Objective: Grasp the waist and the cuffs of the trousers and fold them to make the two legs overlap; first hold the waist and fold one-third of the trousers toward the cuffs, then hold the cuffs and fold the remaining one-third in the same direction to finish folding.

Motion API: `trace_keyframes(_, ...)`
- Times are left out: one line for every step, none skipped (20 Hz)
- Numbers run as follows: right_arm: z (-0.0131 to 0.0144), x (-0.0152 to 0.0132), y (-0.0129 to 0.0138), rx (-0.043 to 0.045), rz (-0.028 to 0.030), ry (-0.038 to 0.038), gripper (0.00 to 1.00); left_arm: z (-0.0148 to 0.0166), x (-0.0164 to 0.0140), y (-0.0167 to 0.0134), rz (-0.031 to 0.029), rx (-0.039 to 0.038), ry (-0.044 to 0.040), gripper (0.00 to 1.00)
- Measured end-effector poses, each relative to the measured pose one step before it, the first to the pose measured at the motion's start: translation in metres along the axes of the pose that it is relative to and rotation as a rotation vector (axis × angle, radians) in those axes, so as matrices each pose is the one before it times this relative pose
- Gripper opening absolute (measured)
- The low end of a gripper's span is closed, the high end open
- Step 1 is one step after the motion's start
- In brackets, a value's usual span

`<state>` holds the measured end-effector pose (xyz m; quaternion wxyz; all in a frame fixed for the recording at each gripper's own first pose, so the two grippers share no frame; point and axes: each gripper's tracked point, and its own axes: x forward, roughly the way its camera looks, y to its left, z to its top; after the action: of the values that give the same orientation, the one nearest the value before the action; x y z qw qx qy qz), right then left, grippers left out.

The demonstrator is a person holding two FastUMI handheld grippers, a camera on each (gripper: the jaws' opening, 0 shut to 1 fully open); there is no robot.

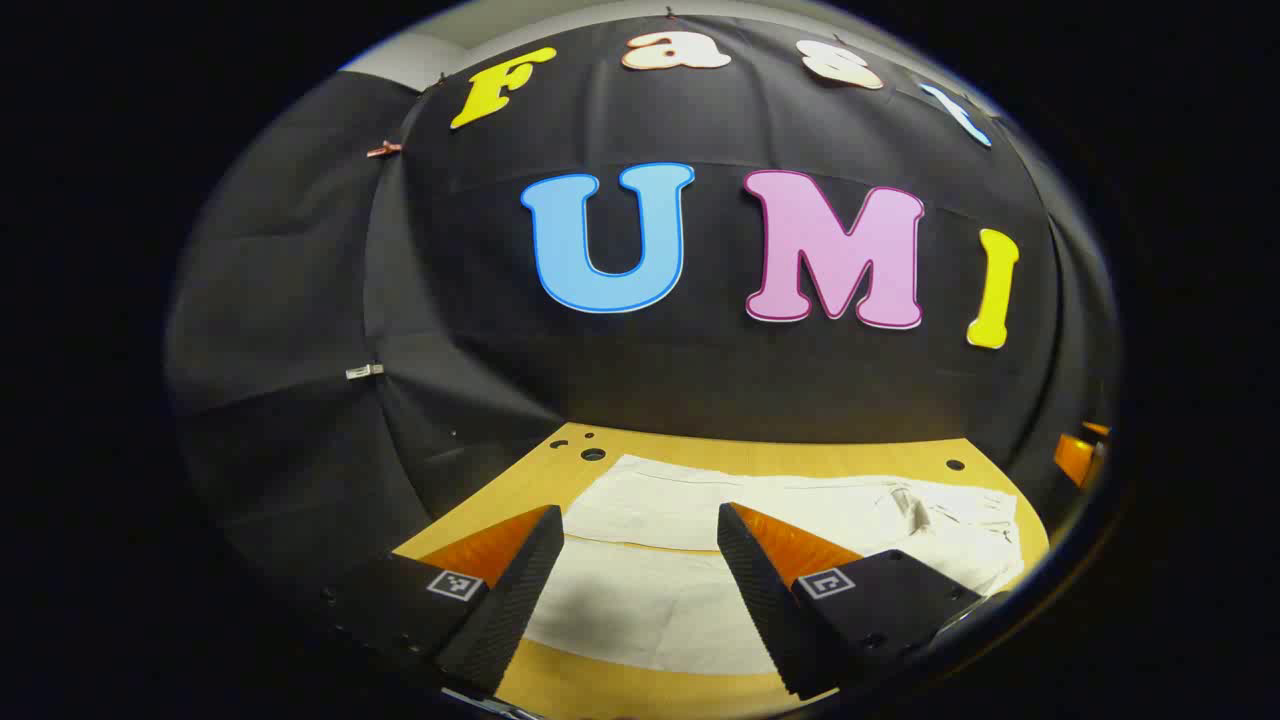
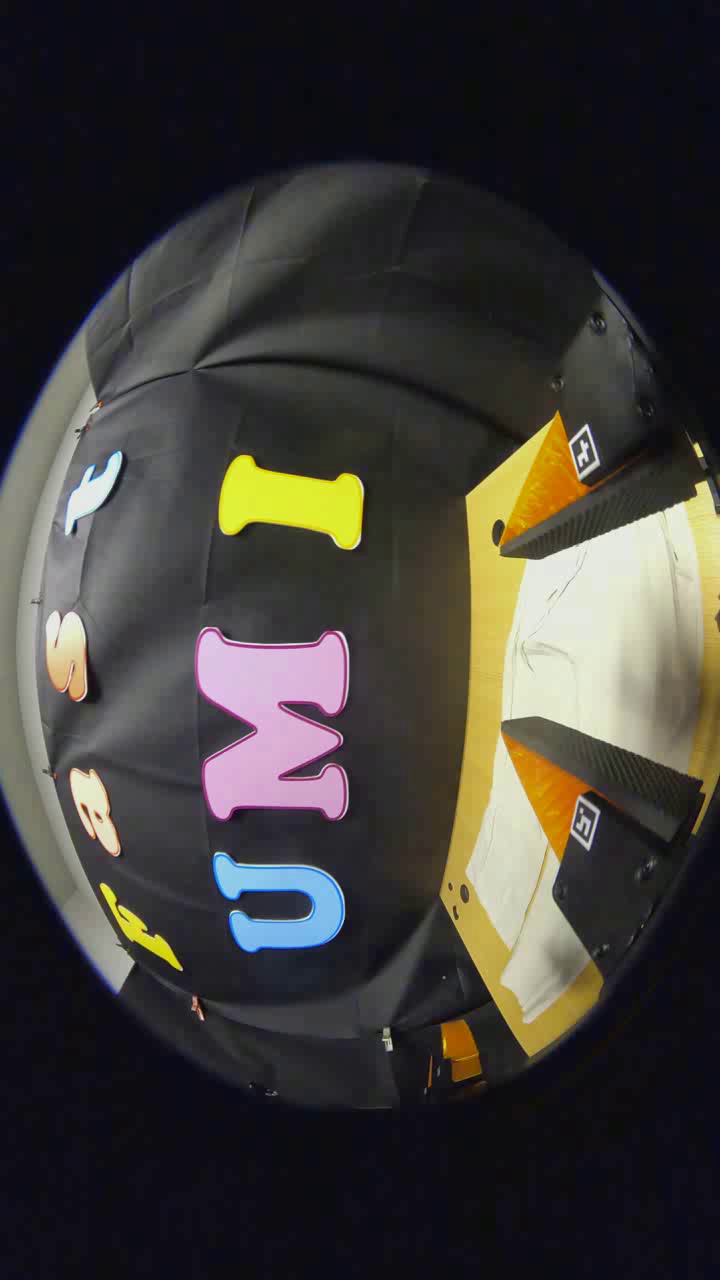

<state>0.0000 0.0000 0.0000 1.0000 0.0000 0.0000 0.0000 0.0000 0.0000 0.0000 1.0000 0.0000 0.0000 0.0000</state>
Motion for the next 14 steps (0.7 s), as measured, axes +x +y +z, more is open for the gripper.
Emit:
trace_keyframes(-0.00418,0.00237,-0.00343,0.00794,-0.00358,0.01617,0.98,0.00199,0.00096,0.00065,0.00174,-0.00576,-0.00649,0.98)
trace_keyframes(0.00038,0.00242,-0.00401,0.00976,-0.00560,0.00242,0.98,-0.00017,-0.00018,0.00127,0.00367,-0.00220,-0.00393,0.98)
trace_keyframes(0.00086,0.00331,-0.00252,0.00286,-0.00458,0.00438,0.98,-0.00037,0.00008,0.00234,0.00364,-0.00123,0.00415,0.98)
trace_keyframes(0.00038,0.00185,-0.00152,-0.00522,-0.00129,0.00028,0.98,-0.00317,0.00015,0.00047,-0.00046,0.00191,0.00702,0.98)
trace_keyframes(0.00161,0.00063,-0.00262,-0.00890,-0.00309,-0.00320,0.98,-0.00133,0.00116,-0.00081,-0.00587,0.00690,0.00422,0.98)
trace_keyframes(0.00337,0.00308,-0.00089,-0.01129,0.00480,-0.01442,0.98,-0.00258,0.00143,0.00074,-0.00216,0.01710,0.00375,0.98)
trace_keyframes(0.00017,0.00216,-0.00103,-0.01000,0.00079,-0.00387,0.98,-0.00243,0.00157,0.00178,0.00345,0.01419,0.00687,0.98)
trace_keyframes(-0.00206,0.00010,-0.00068,-0.00664,0.00009,-0.00140,0.98,-0.00102,0.00093,-0.00084,-0.00217,0.00987,0.00322,0.98)
trace_keyframes(-0.00057,0.00050,-0.00067,-0.00172,-0.00128,-0.00107,0.98,-0.00034,0.00121,-0.00150,-0.00700,0.00588,-0.00303,0.98)
trace_keyframes(-0.00168,-0.00013,0.00011,0.00176,-0.00065,0.00147,0.98,0.00270,0.00036,-0.00124,-0.00717,0.00592,-0.00776,0.98)
trace_keyframes(-0.00179,0.00017,0.00050,0.00216,0.00054,0.00159,0.98,0.00211,0.00081,-0.00218,-0.00808,0.00774,-0.00859,0.98)
trace_keyframes(-0.00152,-0.00057,-0.00026,-0.00320,-0.00250,0.00145,0.98,0.00220,0.00113,-0.00189,-0.00832,0.00966,-0.00713,0.98)
trace_keyframes(-0.00045,-0.00029,-0.00154,-0.00733,-0.00451,0.00212,0.98,0.00088,0.00271,-0.00122,-0.00826,0.00954,-0.00472,0.98)
trace_keyframes(-0.00143,0.00024,-0.00193,-0.00647,-0.00328,-0.00007,0.98,0.00157,0.00155,-0.00086,-0.00623,0.00917,-0.00315,0.98)
